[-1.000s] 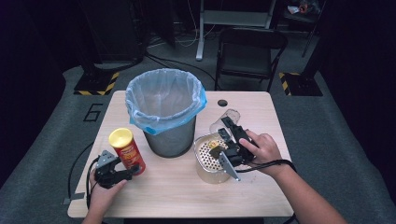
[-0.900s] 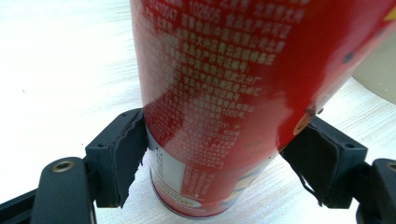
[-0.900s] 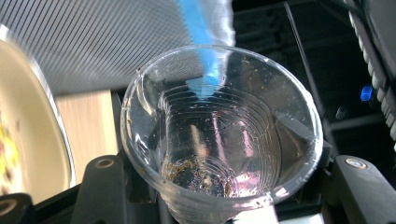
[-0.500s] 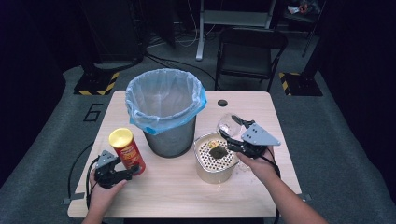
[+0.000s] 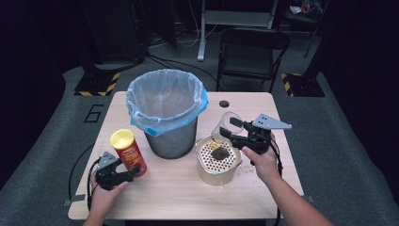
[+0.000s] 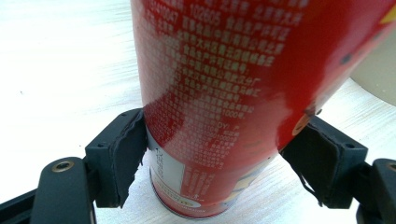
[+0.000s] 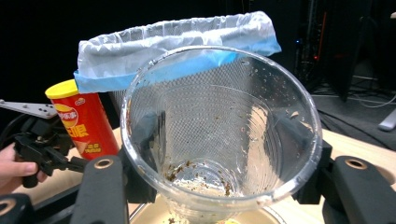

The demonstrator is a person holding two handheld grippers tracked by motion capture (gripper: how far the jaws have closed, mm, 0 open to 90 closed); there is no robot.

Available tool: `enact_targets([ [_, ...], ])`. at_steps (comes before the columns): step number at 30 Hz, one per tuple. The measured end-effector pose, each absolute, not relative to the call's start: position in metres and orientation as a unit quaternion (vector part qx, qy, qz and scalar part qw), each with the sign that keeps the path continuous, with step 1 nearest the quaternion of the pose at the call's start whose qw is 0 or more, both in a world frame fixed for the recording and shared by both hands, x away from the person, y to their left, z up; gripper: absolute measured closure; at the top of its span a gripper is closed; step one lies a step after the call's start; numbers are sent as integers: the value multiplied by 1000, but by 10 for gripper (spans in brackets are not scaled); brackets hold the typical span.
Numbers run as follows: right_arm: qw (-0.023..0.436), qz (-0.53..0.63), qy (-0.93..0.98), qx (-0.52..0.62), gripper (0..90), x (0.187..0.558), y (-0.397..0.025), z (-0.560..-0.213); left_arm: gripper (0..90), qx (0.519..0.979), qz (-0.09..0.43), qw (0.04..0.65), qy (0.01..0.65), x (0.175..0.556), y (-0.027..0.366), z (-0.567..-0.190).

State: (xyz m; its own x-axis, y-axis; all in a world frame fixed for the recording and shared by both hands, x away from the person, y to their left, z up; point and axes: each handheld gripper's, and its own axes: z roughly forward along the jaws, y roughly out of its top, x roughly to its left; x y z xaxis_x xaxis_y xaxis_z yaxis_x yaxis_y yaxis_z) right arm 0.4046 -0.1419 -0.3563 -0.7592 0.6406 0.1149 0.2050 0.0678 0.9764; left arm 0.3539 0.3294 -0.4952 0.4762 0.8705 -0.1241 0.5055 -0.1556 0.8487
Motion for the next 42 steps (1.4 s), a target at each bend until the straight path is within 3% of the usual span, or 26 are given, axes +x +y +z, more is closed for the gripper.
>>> enact_targets([
  [24, 213, 591, 731, 268, 385, 409, -117, -273, 225, 723, 207, 459, 473, 348, 334, -494],
  [33, 242, 588, 732, 244, 381, 436, -75, -220, 225, 726, 205, 458, 470, 349, 332, -494],
  [42, 214, 574, 753, 241, 370, 470, -20, -219, 224, 725, 204, 460, 470, 350, 332, -494],
])
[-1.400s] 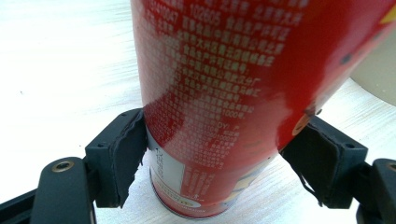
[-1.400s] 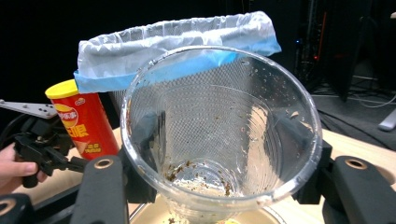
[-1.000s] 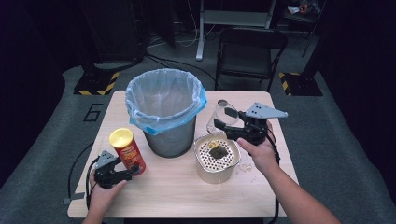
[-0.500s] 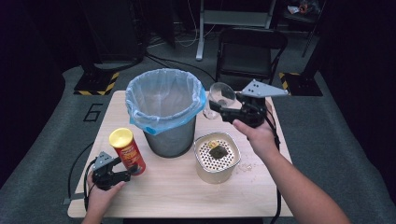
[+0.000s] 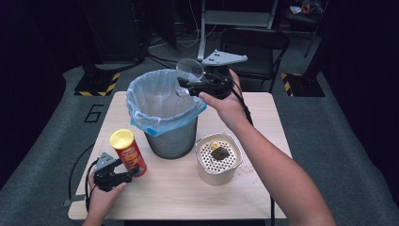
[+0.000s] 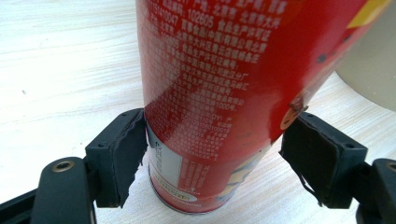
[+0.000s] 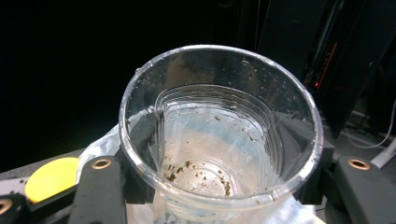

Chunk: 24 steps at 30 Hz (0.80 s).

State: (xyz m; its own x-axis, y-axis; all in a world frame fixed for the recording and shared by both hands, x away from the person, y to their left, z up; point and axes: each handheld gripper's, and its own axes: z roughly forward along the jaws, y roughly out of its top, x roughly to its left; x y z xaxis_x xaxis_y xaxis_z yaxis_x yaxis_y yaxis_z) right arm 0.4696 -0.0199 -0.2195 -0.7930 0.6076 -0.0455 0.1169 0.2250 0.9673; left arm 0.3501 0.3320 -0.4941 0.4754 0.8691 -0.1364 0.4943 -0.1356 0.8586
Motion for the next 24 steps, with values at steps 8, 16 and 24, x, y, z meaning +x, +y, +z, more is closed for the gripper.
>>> enact_targets([
  [8, 203, 558, 766, 246, 360, 490, 10, -232, 224, 724, 205, 462, 469, 350, 332, -494],
  [16, 186, 578, 753, 255, 137, 494, 12, -246, 218, 724, 201, 463, 471, 351, 332, -494],
  [24, 196, 573, 753, 257, 149, 490, -5, -250, 211, 729, 195, 457, 471, 351, 332, -493],
])
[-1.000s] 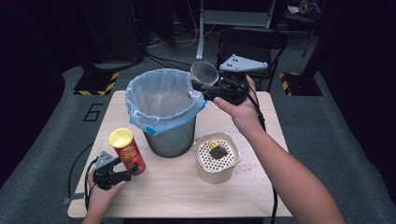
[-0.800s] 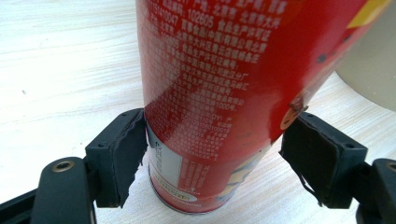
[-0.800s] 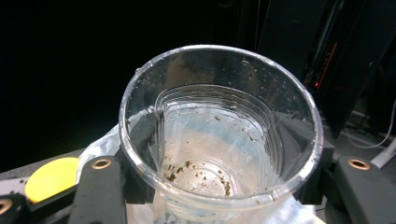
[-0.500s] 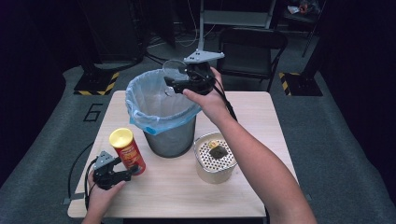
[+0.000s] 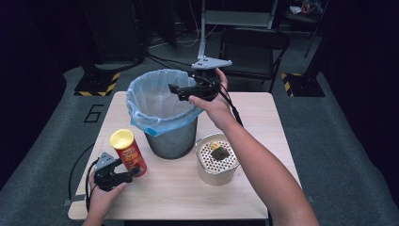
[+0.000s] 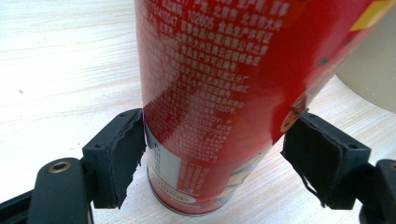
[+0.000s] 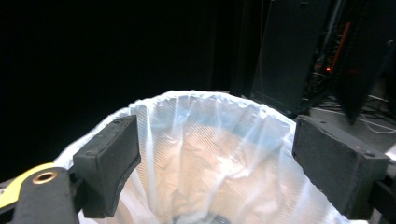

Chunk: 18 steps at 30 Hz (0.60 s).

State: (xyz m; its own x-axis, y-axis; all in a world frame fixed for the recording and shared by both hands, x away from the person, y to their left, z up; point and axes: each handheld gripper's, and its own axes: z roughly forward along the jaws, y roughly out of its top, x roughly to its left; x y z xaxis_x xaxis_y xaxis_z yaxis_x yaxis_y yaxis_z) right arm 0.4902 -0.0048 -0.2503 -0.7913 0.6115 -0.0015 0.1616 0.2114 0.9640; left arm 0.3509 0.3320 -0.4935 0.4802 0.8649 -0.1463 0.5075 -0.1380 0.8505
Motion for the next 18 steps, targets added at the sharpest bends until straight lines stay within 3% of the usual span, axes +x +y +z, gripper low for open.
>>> enact_targets([
  [7, 210, 567, 757, 249, 232, 474, -22, -255, 208, 726, 197, 459, 473, 350, 330, -494],
  [18, 221, 563, 754, 256, 229, 455, -65, -267, 159, 734, 189, 452, 470, 355, 328, -494],
])
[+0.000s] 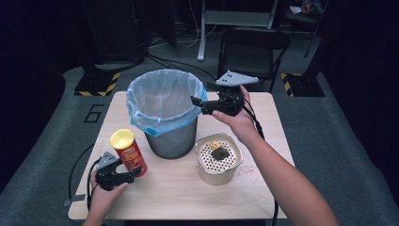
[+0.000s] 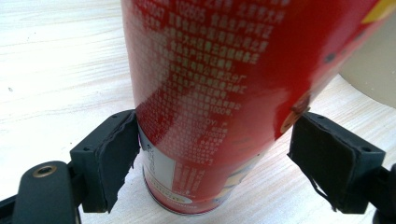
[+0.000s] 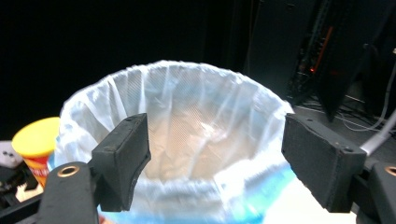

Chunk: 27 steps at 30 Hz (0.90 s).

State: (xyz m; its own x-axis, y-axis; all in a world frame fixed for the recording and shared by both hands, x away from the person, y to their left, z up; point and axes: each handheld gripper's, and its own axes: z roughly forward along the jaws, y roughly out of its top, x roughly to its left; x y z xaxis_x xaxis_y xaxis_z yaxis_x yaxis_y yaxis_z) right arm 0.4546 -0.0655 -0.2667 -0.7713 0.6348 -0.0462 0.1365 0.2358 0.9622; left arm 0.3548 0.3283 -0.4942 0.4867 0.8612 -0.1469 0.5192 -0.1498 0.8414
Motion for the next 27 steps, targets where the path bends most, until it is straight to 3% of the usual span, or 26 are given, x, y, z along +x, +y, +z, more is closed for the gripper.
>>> enact_targets([
  [18, 257, 515, 764, 292, 229, 424, -142, -307, 151, 728, 197, 456, 472, 365, 322, -495],
  [27, 262, 496, 759, 331, 238, 406, -177, -342, 202, 729, 204, 454, 470, 366, 322, -494],
])
